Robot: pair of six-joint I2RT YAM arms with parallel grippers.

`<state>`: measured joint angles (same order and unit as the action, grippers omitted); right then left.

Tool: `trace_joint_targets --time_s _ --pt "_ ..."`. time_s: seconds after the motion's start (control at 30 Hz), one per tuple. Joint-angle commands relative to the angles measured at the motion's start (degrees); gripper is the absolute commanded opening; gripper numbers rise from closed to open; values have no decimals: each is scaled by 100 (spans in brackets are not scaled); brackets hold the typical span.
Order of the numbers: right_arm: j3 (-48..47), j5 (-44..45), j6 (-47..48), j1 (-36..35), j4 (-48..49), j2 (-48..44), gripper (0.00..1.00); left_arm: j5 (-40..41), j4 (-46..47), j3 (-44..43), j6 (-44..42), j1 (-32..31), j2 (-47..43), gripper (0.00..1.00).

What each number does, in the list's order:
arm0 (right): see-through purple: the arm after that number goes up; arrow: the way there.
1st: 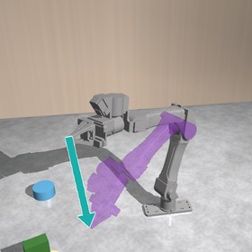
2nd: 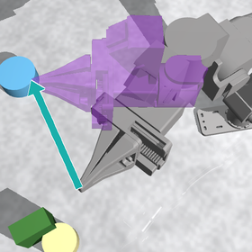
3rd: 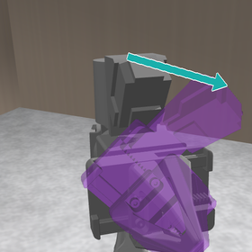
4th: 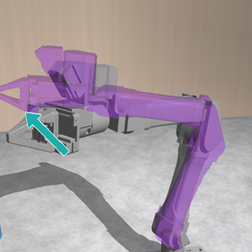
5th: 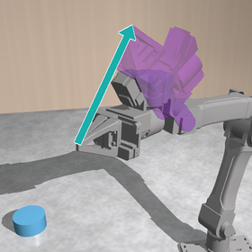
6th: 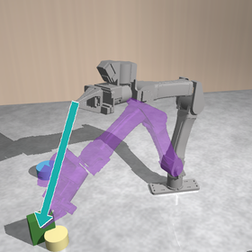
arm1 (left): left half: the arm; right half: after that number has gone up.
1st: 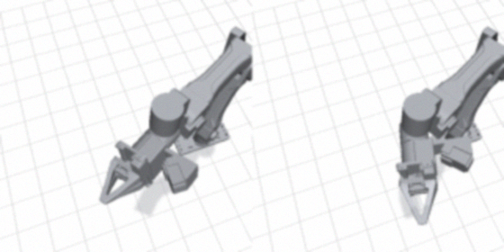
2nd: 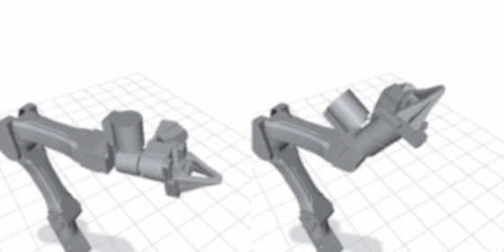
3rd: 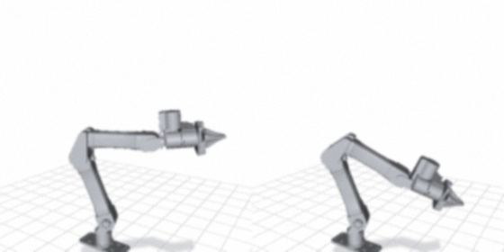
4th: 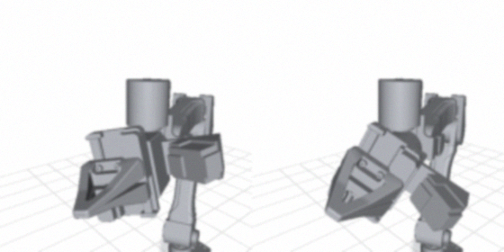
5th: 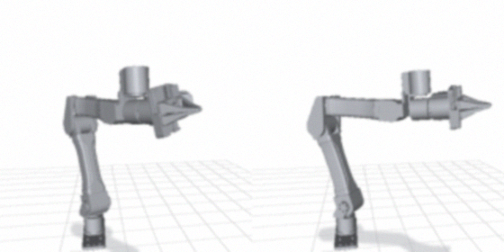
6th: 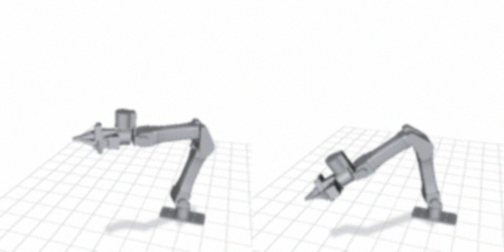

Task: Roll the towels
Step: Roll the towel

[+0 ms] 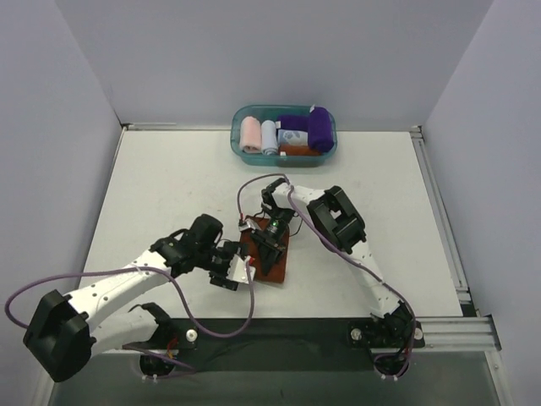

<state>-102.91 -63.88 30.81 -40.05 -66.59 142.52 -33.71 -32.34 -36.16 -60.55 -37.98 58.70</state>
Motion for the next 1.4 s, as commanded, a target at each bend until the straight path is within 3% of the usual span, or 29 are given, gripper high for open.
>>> trace_joint_targets --time_s 0.0,0.33,0.43,0.47,0.53,0.63,0.7,0.83,0.9,1.07,1.2,1.37 --pt "-123 693 399 -38 -337 417 0 778 1194 -154 61 -446 518 76" --pt "-510 639 488 103 -645 637 0 1602 2090 346 -149 -1115 1618 67" --pt "-511 692 479 112 -645 602 0 2034 2004 549 -133 -1159 1961 53" --pt "-519 718 470 120 -654 576 2 2114 1925 549 -54 -1151 2074 43" --pt "-528 771 418 156 -645 549 5 2228 1662 479 192 -1151 2128 33" --pt "-545 850 339 252 -610 435 15 2142 1267 435 413 -1142 2067 17" --pt "-563 964 216 349 -601 312 29 2045 968 374 535 -1142 2005 6" --pt "-764 1061 -74 919 -540 -337 52 1632 239 102 773 -1037 2101 0" --pt "-853 1079 -198 1156 -522 -810 57 1273 -8 -74 826 -862 2251 0" --pt "-644 1202 -443 1939 -286 -1813 61 332 -1326 -1380 572 79 3304 0" --pt "235 1456 -673 2344 566 -3094 57 -458 -2205 -2630 413 589 4323 0" --pt "816 1624 -743 2458 936 -4143 52 -1057 -3611 -4265 54 1099 6028 0"
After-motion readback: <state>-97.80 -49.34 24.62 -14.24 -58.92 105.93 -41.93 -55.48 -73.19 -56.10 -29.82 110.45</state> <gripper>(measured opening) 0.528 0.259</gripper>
